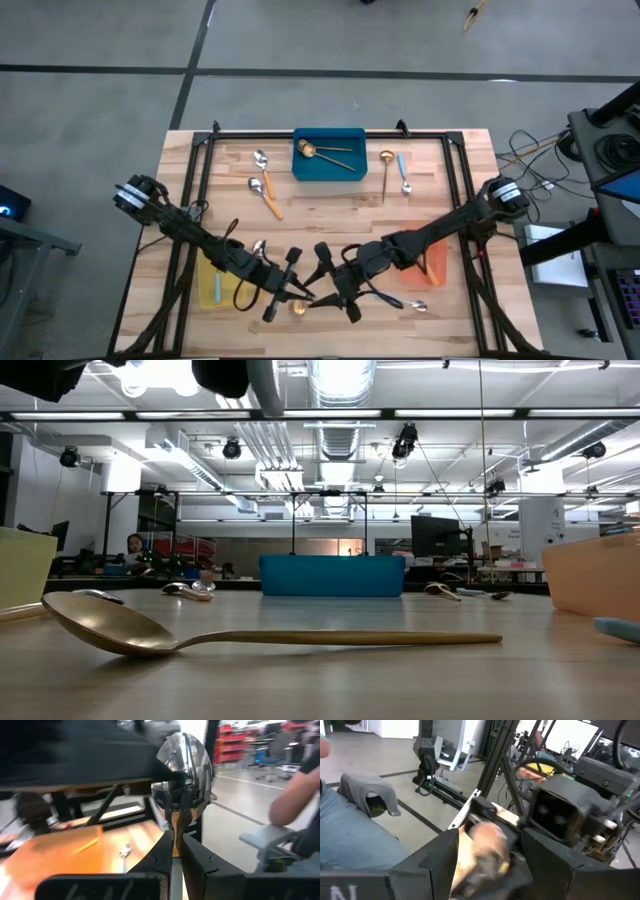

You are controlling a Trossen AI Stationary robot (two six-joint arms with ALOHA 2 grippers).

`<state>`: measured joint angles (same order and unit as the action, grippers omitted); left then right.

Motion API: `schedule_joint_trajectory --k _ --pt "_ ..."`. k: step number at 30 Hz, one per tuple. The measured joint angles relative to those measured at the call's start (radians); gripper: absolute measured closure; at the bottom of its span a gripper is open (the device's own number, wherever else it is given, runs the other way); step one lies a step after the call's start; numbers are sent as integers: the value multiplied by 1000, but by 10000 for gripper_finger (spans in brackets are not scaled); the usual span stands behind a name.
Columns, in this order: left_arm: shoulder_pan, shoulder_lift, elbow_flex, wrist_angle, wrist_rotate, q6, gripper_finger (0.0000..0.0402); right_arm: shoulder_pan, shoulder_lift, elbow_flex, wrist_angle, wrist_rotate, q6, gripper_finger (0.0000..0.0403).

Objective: Sort silverware by color (type)
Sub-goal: Put the blue spoon into the yellow bin

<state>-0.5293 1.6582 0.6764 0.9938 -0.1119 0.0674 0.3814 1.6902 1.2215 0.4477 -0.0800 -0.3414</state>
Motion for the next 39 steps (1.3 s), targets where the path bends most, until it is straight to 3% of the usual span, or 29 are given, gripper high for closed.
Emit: schedule_joint_trajectory --k 8,24,31,39 --pt "2 5 25 12 21 19 393 -3 1 3 9 -131 20 212" --pt "5 5 35 12 -48 18 394 -34 26 4 42 -130 54 384" --pt "5 6 34 12 -51 18 393 -33 25 4 38 -130 57 392" --pt "5 3 34 -18 -140 -17 364 -42 15 4 -3 -113 69 393"
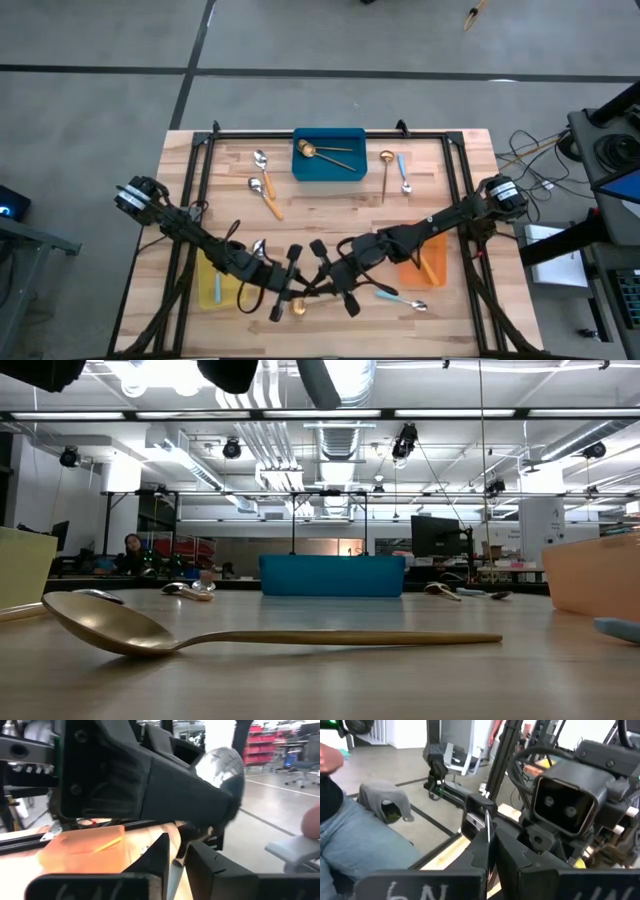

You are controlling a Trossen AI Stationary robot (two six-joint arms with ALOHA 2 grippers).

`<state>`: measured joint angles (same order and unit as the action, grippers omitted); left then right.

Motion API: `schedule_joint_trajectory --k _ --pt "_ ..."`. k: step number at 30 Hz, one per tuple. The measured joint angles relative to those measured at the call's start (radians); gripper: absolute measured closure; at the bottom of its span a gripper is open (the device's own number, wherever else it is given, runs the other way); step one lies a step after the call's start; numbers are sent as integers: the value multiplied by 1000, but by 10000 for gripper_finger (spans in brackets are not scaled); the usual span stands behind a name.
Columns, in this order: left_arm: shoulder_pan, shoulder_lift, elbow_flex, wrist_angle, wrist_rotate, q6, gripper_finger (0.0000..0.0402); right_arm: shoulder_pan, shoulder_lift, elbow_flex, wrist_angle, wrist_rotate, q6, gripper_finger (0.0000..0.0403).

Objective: Sort silverware by color (type)
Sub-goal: Put the blue spoon into the yellow bin

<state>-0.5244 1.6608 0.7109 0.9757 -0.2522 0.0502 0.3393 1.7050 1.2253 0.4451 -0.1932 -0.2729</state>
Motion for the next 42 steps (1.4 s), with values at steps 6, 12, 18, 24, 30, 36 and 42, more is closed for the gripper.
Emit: schedule_joint_trajectory --k 6,12,18,24,30,36,42 --pt "2 -9 0 -39 -117 4 319 0 -35 0 -98 92 -16 393" --pt "1 -28 0 -121 -200 9 280 1 -54 -2 -125 170 -29 394" --pt "-4 -77 0 -225 -300 12 253 2 -58 -4 -136 273 -42 394" --pt "-37 -168 -1 -442 -402 -28 241 26 -74 -8 -129 332 -78 393" --pt "-90 -236 -1 -551 -546 -125 243 27 -74 -81 42 472 -135 393" --pt "-114 -219 -1 -540 -696 -133 244 29 -74 -248 447 616 -199 392" --pt "-86 -171 -1 -400 -680 -95 244 31 -74 -322 607 610 -225 392"
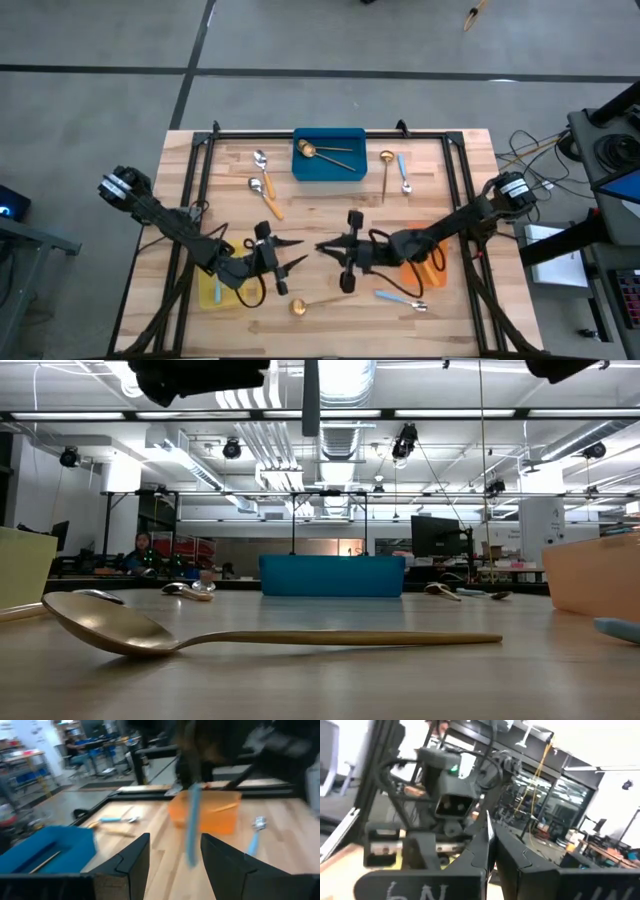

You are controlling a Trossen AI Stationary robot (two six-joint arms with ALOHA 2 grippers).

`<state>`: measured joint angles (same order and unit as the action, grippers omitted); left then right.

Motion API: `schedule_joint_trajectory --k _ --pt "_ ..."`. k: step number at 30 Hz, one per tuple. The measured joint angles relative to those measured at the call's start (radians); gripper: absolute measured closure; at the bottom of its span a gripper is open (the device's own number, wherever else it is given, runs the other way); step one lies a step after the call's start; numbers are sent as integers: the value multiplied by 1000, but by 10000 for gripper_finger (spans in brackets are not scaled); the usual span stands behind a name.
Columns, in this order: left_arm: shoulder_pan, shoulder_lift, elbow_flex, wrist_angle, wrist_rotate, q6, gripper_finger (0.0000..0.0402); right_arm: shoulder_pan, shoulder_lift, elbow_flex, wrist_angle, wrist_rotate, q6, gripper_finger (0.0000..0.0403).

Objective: Sort silverware by color (type)
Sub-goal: Put the blue spoon into the yellow bin

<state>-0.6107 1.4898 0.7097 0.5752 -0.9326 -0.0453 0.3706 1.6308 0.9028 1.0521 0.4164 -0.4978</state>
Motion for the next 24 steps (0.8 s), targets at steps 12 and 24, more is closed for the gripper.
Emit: schedule_joint_trajectory --k 12,24 --pt "77 139 0 357 167 75 245 -2 8 16 1 -5 -18 392" --pt "84 154 8 384 196 95 291 -5 8 16 4 -94 10 391"
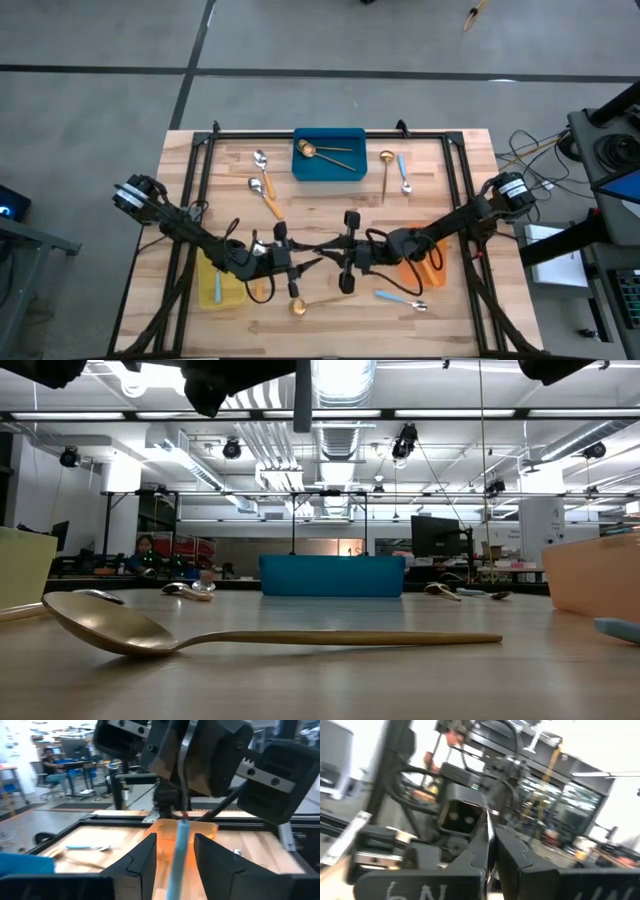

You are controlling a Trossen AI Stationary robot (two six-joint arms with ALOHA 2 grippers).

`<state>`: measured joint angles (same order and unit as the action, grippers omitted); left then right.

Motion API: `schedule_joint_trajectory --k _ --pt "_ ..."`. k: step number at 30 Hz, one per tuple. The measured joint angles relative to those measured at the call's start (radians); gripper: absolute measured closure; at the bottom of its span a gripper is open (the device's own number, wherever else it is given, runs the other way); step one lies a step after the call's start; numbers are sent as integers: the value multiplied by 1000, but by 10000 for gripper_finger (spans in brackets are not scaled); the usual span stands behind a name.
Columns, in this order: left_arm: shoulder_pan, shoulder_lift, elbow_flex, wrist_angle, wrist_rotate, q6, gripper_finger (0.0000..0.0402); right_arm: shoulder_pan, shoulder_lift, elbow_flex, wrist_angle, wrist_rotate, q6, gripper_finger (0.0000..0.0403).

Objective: Sort silverware by color (type)
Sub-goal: Put the blue spoon into the yellow bin

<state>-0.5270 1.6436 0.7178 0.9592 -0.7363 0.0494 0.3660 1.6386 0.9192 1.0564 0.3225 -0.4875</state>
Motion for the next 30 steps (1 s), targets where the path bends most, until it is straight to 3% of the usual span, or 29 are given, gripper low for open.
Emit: schedule_joint_trajectory --k 6,12,23,30 --pt "0 16 25 -1 43 38 317 0 0 1 4 -27 4 391" --pt "-1 19 27 -6 43 48 386 0 0 1 -3 -30 0 391" --pt "-1 0 34 -23 42 0 391 1 0 3 2 18 15 386" --pt "-5 -137 34 -264 37 -232 391 2 -23 3 -36 140 30 321"
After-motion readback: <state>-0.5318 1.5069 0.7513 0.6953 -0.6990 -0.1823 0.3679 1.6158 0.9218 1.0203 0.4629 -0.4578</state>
